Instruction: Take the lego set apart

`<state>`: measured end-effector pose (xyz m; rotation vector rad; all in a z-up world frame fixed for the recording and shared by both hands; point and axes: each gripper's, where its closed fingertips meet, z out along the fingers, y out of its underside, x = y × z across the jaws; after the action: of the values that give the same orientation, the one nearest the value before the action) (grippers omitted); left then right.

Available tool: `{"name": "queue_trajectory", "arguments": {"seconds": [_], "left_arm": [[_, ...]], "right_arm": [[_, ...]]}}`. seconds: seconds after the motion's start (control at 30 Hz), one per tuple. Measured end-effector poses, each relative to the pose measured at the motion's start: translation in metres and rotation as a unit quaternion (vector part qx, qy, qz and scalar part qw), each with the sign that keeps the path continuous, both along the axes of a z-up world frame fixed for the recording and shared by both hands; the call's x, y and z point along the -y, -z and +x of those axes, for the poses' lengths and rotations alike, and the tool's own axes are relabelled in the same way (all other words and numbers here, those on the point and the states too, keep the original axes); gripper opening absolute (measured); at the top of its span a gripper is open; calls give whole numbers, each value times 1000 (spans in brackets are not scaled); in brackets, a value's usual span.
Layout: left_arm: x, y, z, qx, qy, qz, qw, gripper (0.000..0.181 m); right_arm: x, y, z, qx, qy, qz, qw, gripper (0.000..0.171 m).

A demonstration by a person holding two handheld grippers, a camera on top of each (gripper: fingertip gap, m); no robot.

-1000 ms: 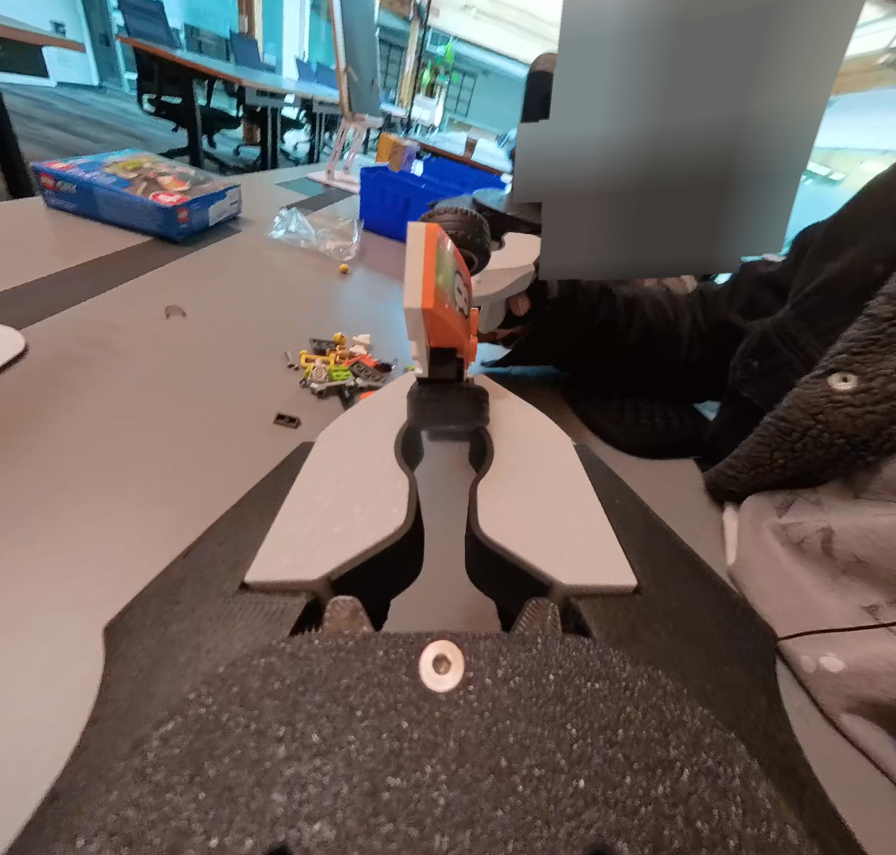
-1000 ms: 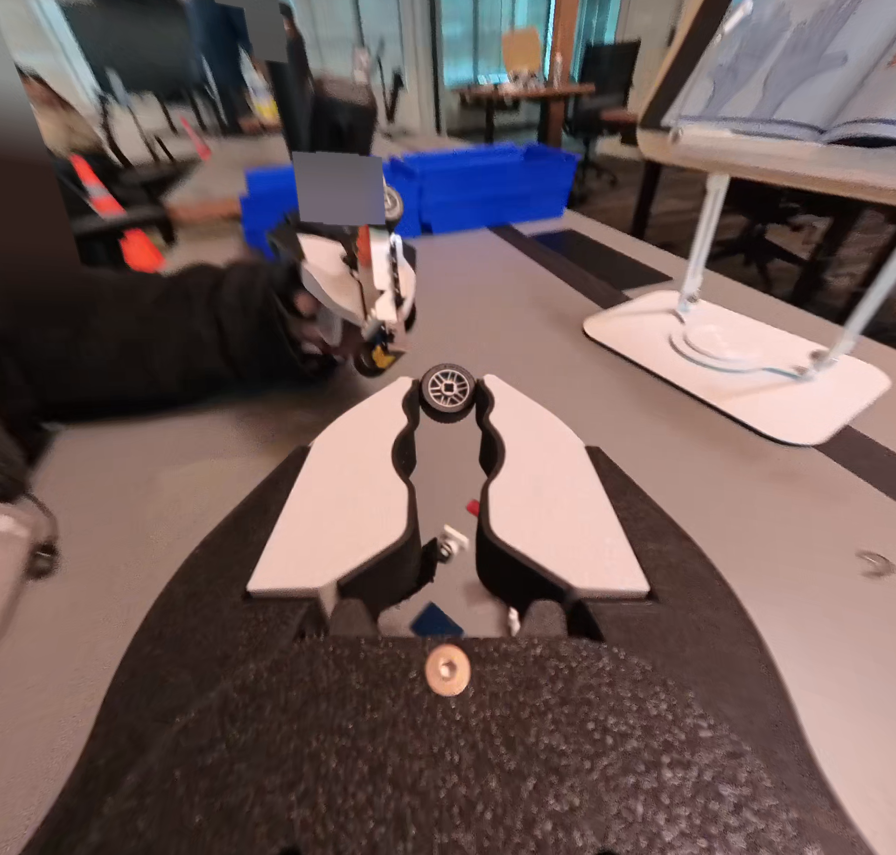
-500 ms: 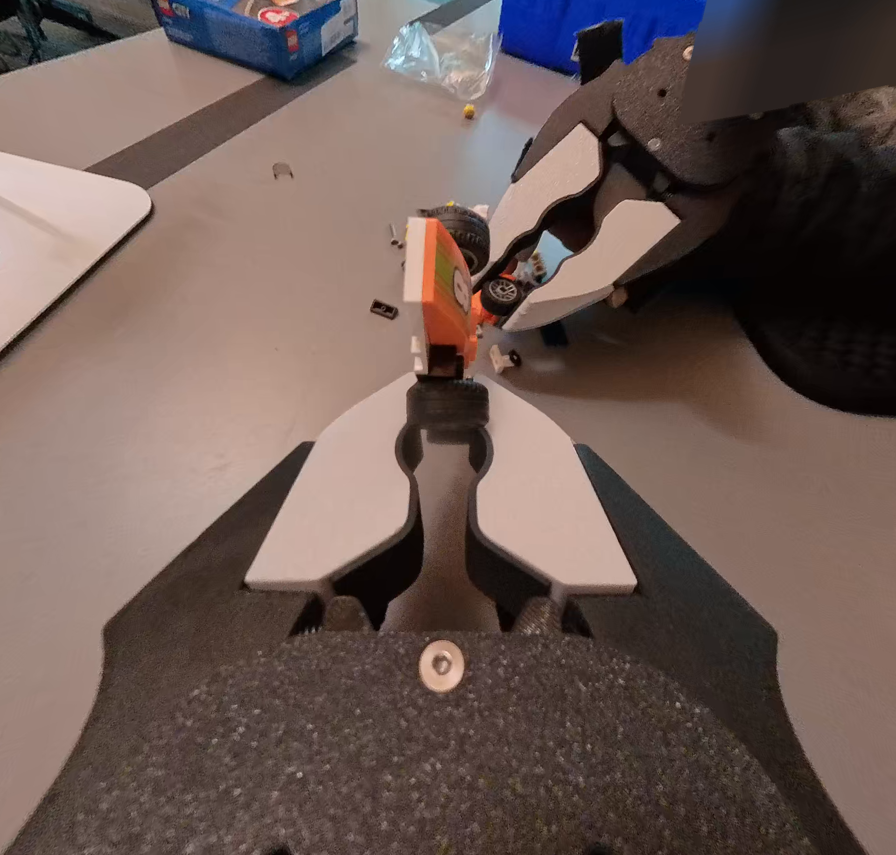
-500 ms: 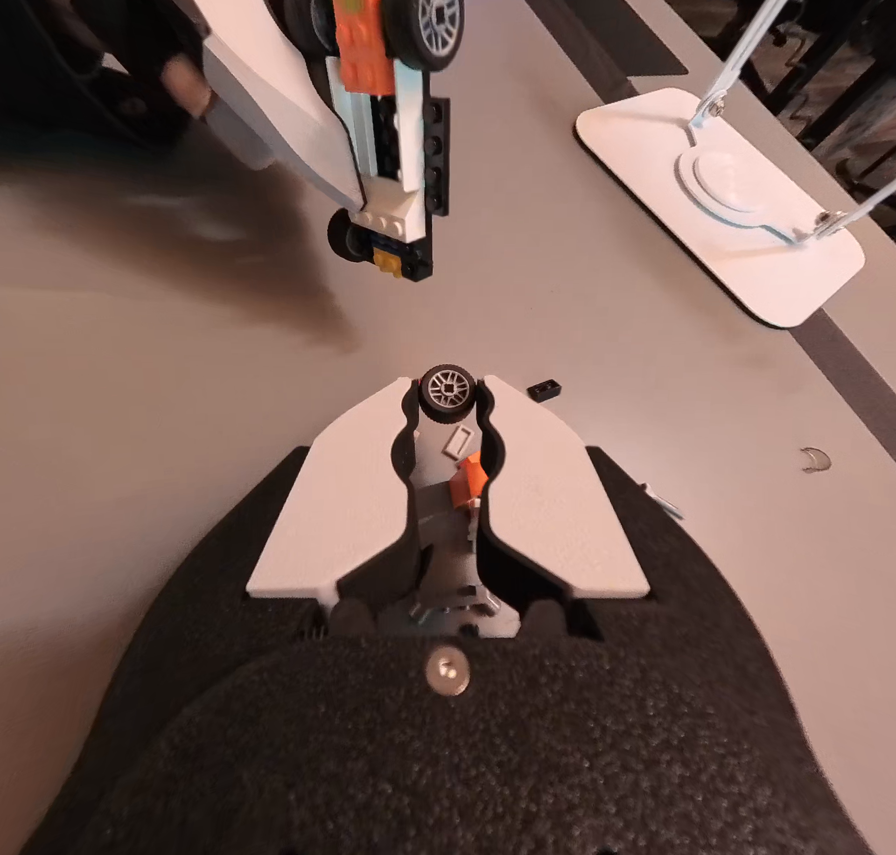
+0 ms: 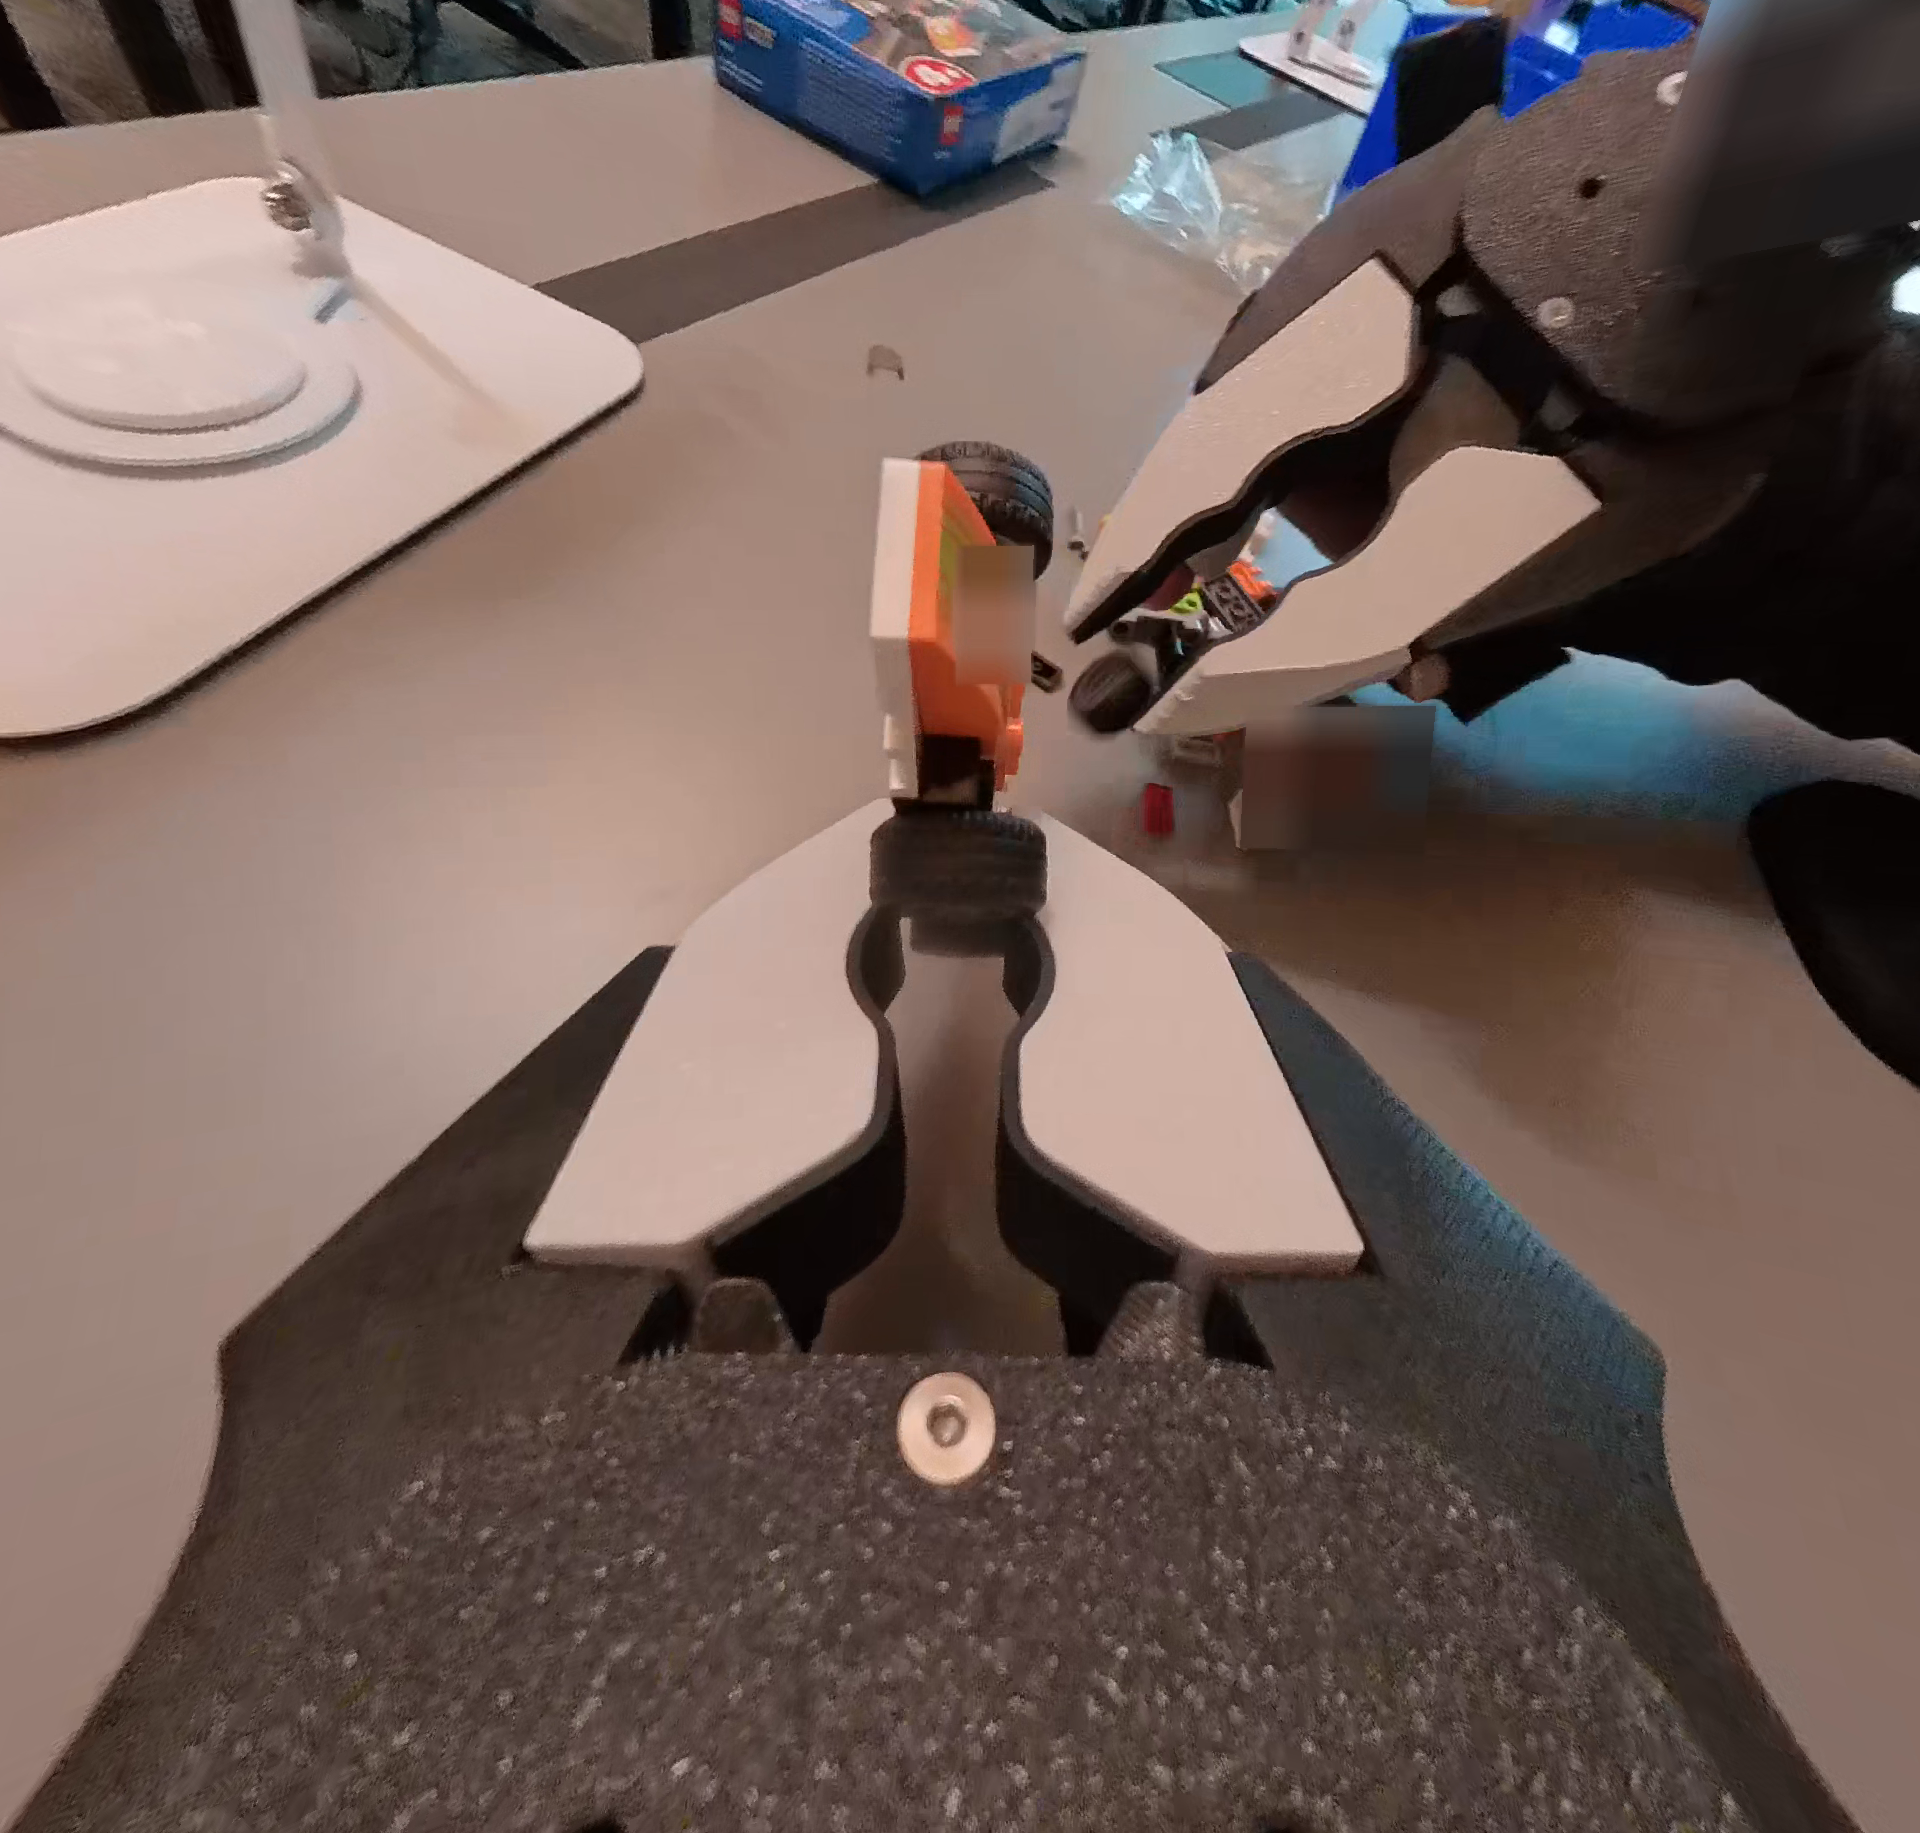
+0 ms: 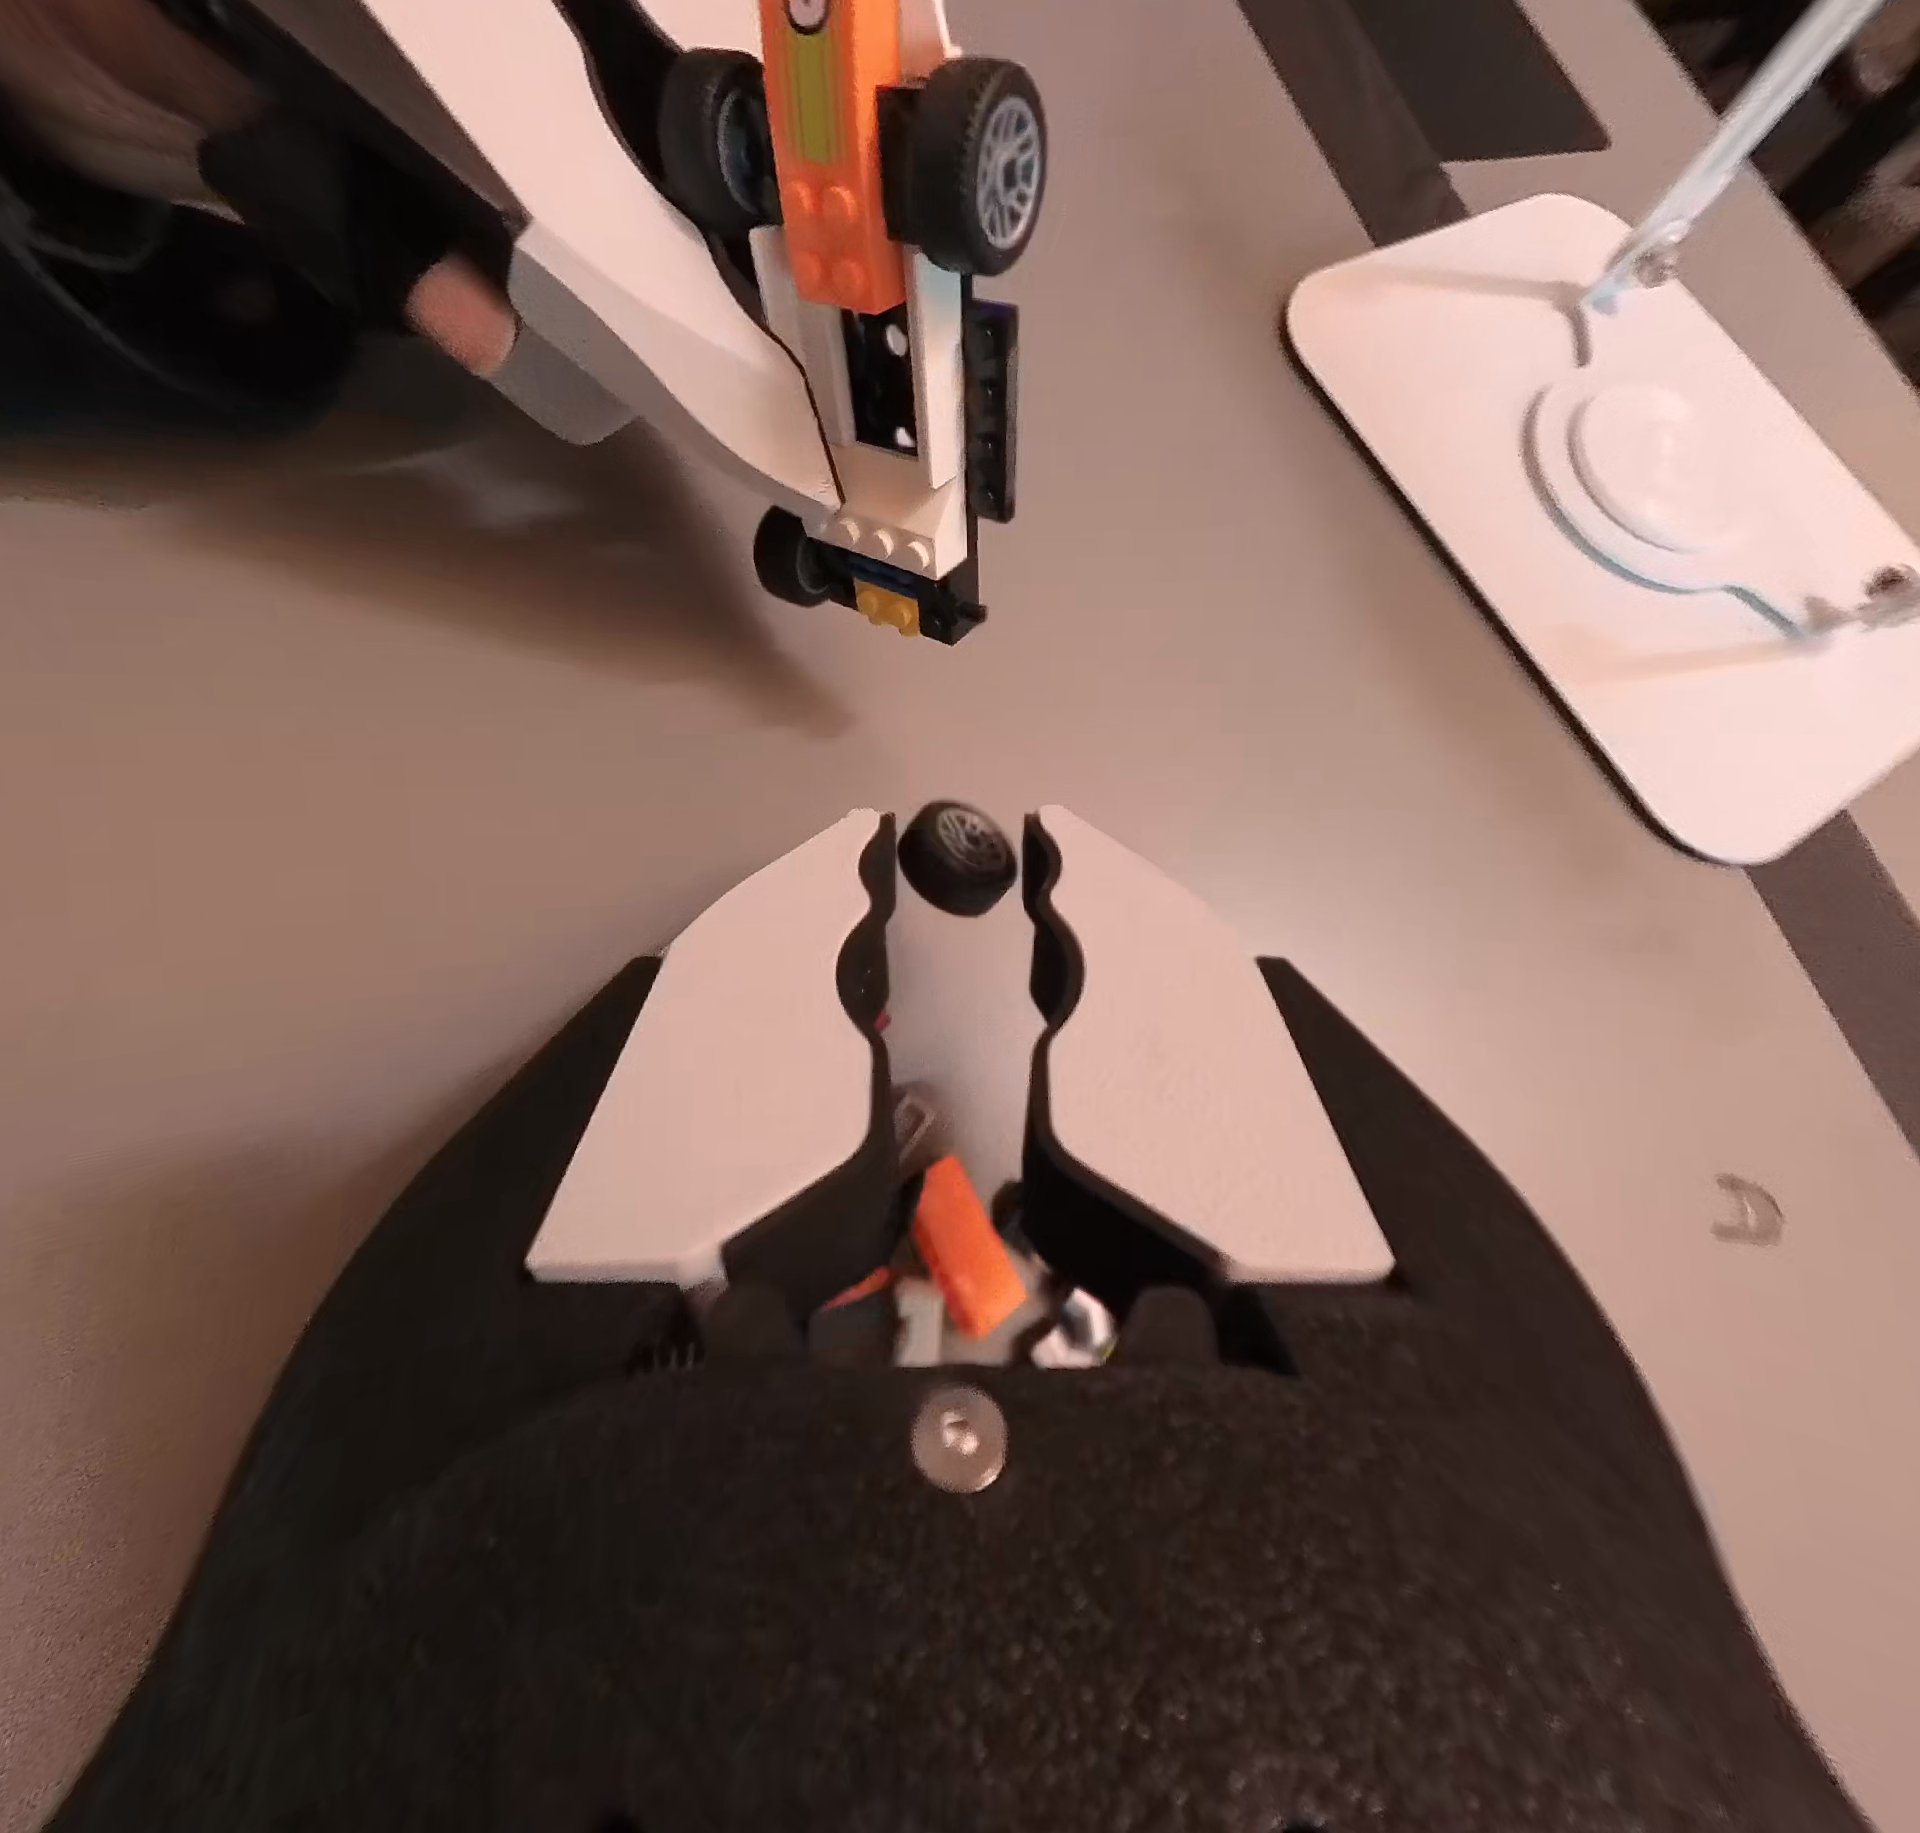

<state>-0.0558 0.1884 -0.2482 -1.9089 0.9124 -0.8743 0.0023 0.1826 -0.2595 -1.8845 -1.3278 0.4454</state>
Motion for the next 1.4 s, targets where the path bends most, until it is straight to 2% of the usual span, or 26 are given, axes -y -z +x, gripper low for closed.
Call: {"name": "queue_trajectory", "arguments": {"seconds": [0.27,0.37,0.47,0.67,0.8,0.83,0.87,0.9,1.0,1.1,1.2,1.3,1.4], "left_arm": [[-17,-7,-20,17,-54,2,998,14],[-19,-10,-22,24,-58,3,998,14],[-19,-10,-21,27,-56,0,998,14],[-18,-6,-19,23,-55,-5,998,14],[-18,-5,-19,28,-55,-13,998,14],[-18,-5,-19,29,-55,-16,998,14],[-18,-4,-18,30,-55,-18,998,14],[-18,-4,-19,29,-55,-17,998,14],[-24,-10,-24,33,-76,-1,997,14],[-43,-25,-44,56,-147,39,987,15],[-56,-38,-74,76,-212,63,972,15],[-62,-44,-92,95,-237,63,965,15],[-63,-47,-94,114,-236,57,963,15]], "right_arm": [[-42,27,-9,47,-31,-58,997,24],[-37,22,-7,35,-43,-90,994,26],[-26,14,4,53,-62,-115,990,35],[-15,30,41,205,-94,-79,971,37],[-15,40,38,222,-100,-38,969,31],[-16,42,37,224,-96,-31,969,25],[-17,43,36,225,-93,-25,970,12],[-17,42,34,222,-93,-20,970,11],[-18,31,17,201,-94,19,975,10],[-36,18,-16,179,-70,87,977,10],[-60,22,-48,207,-48,154,965,10],[-62,41,-73,239,-64,153,957,12],[-47,42,-86,229,-91,138,959,13]]}}
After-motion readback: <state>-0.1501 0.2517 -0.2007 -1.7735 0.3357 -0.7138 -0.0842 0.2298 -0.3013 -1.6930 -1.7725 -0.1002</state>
